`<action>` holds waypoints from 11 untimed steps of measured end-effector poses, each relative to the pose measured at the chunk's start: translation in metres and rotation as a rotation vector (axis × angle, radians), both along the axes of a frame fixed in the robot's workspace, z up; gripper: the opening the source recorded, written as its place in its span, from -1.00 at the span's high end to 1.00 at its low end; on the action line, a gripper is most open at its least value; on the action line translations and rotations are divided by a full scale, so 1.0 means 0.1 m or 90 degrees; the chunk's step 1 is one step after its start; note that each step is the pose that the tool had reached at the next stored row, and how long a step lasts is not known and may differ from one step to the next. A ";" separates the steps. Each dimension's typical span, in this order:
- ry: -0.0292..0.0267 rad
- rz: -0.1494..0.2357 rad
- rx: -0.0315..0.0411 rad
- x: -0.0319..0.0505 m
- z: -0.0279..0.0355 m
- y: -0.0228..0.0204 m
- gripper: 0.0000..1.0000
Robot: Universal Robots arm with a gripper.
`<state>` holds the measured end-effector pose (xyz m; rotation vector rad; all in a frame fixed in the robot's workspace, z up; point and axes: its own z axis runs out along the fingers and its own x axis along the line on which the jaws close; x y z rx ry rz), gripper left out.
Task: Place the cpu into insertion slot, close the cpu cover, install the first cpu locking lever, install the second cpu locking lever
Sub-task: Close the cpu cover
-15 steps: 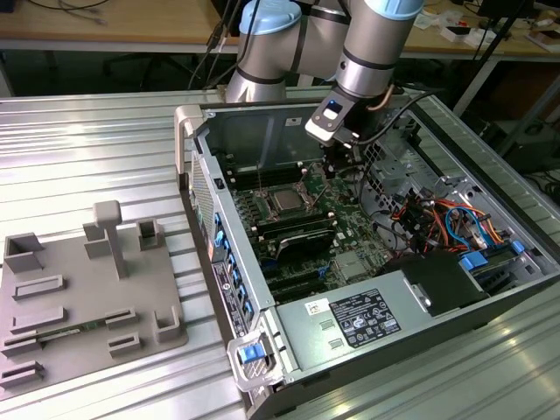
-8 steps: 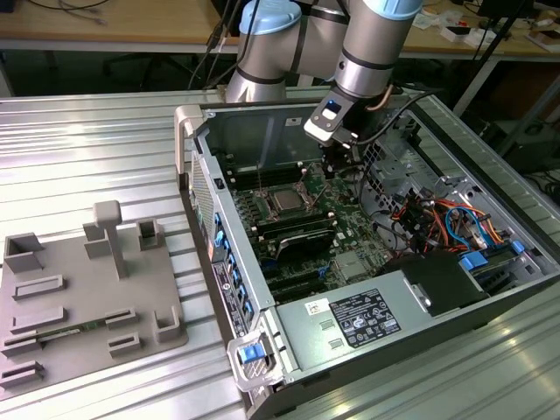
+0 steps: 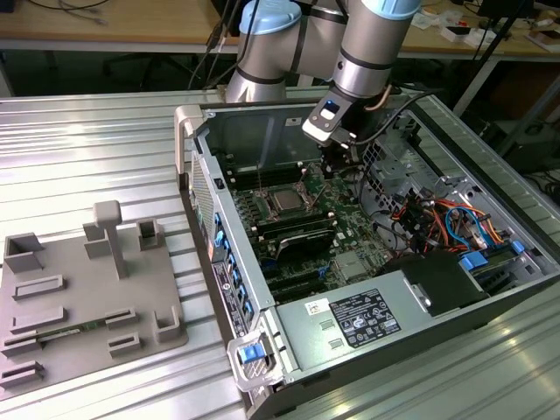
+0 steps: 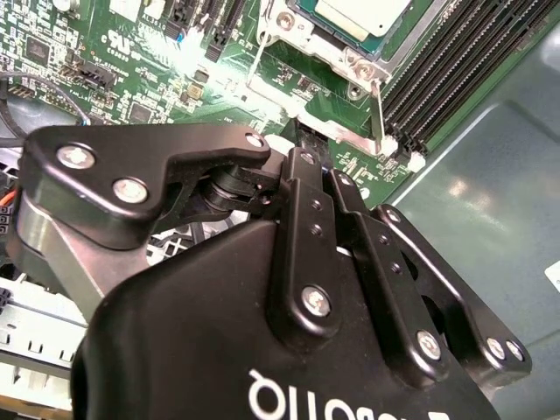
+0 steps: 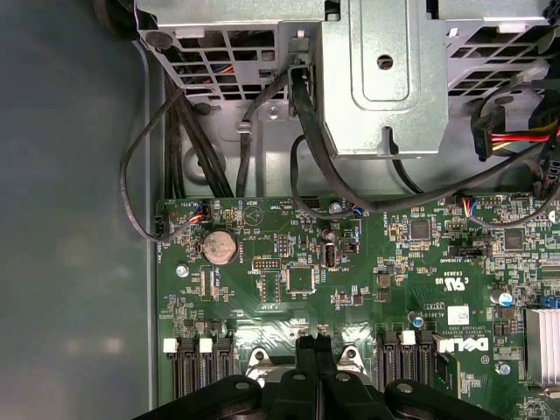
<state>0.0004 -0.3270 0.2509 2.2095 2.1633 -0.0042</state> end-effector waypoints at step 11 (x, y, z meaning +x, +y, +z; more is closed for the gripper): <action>0.0000 0.000 0.0000 -0.040 0.000 0.000 0.79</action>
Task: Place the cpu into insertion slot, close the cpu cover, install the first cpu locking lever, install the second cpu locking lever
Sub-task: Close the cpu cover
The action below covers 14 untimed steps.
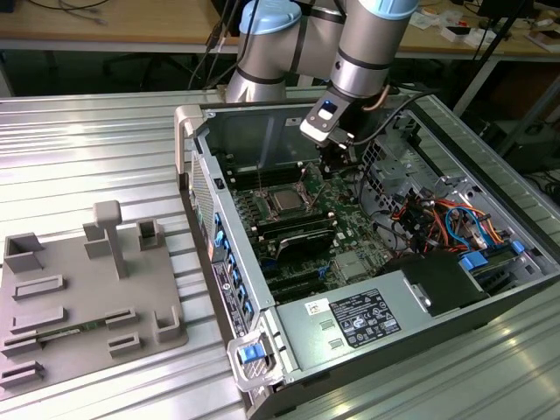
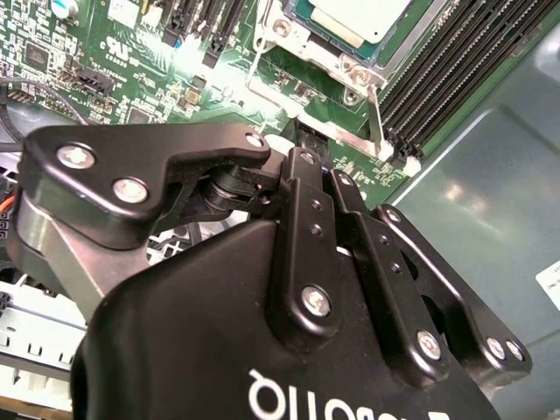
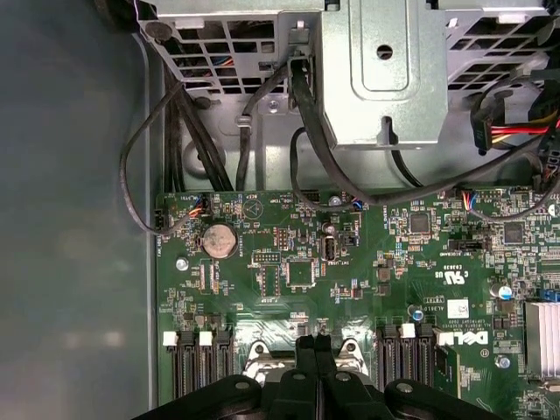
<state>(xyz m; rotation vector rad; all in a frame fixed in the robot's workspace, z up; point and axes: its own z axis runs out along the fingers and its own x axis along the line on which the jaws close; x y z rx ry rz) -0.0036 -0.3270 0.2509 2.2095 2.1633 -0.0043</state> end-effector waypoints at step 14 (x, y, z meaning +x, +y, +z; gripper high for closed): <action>0.0000 0.000 0.0000 -0.041 0.000 0.000 0.79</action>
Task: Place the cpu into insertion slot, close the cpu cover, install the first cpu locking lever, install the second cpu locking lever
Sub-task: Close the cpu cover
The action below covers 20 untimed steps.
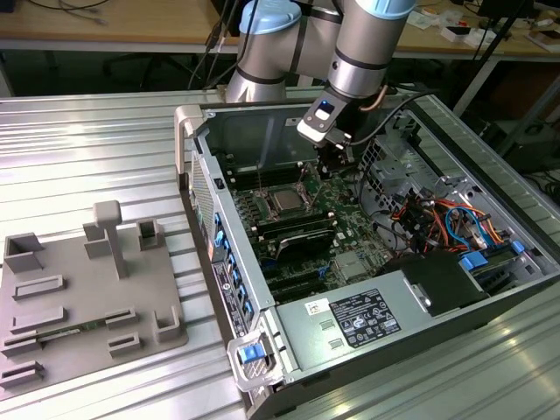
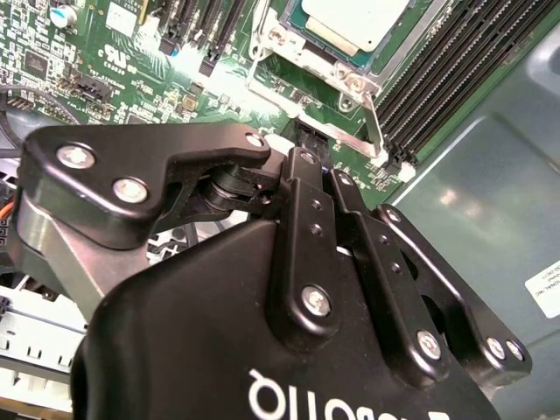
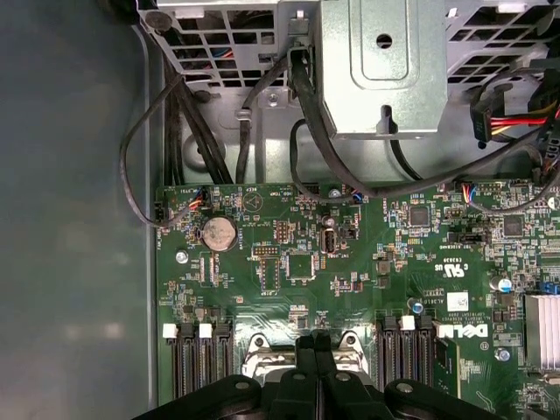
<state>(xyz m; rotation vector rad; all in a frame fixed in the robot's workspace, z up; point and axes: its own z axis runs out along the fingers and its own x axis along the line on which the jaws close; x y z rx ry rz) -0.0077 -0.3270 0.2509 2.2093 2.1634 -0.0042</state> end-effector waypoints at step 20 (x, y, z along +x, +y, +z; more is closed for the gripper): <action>0.0000 0.000 0.0000 -0.053 0.000 0.000 0.79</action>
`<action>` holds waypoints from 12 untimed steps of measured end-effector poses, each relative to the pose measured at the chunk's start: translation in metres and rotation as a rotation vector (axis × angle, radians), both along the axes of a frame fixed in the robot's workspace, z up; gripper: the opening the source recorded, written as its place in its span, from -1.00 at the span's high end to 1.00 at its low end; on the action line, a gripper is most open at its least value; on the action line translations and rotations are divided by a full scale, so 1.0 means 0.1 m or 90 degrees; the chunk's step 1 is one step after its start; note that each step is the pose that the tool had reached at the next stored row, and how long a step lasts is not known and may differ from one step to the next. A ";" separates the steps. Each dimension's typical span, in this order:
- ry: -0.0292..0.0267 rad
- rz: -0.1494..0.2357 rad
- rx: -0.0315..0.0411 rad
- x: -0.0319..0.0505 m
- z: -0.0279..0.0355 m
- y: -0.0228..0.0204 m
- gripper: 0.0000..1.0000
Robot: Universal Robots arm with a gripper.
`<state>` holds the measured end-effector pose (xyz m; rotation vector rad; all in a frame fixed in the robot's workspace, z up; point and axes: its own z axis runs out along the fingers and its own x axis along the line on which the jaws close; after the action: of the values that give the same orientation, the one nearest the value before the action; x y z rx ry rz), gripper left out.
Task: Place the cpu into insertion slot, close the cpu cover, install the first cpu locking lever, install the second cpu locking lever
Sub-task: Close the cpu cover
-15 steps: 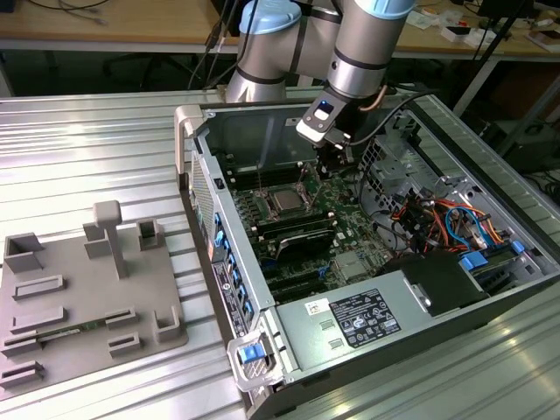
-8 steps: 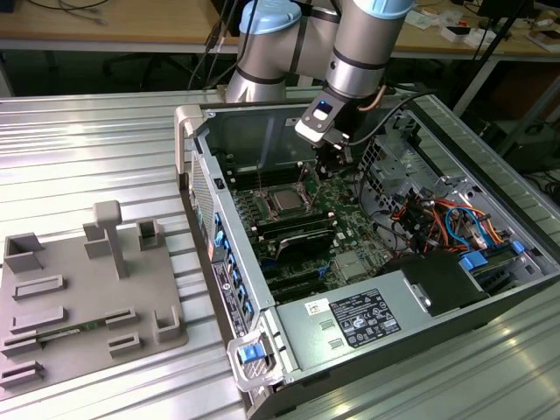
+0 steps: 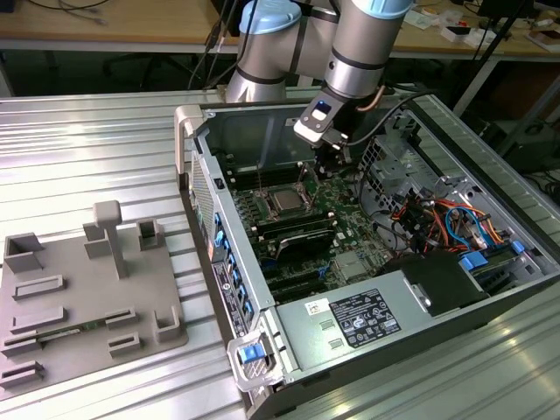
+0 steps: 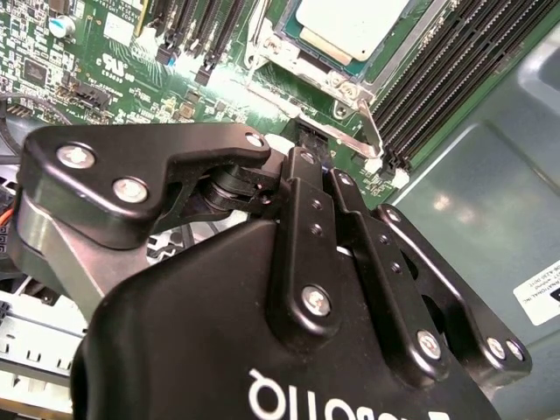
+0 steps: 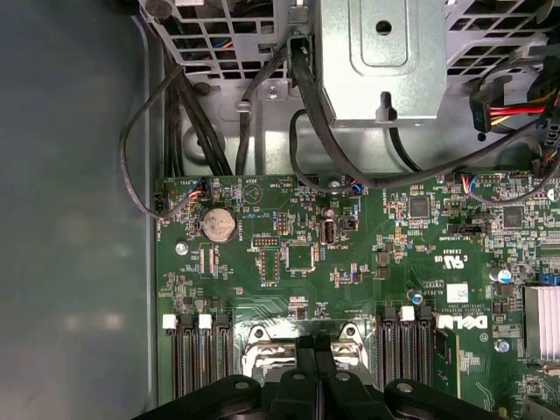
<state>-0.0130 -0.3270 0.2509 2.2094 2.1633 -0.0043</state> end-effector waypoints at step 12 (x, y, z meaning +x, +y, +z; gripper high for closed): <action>0.0000 0.000 0.0001 -0.044 0.000 0.000 0.79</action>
<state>-0.0175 -0.3270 0.2509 2.2094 2.1635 -0.0042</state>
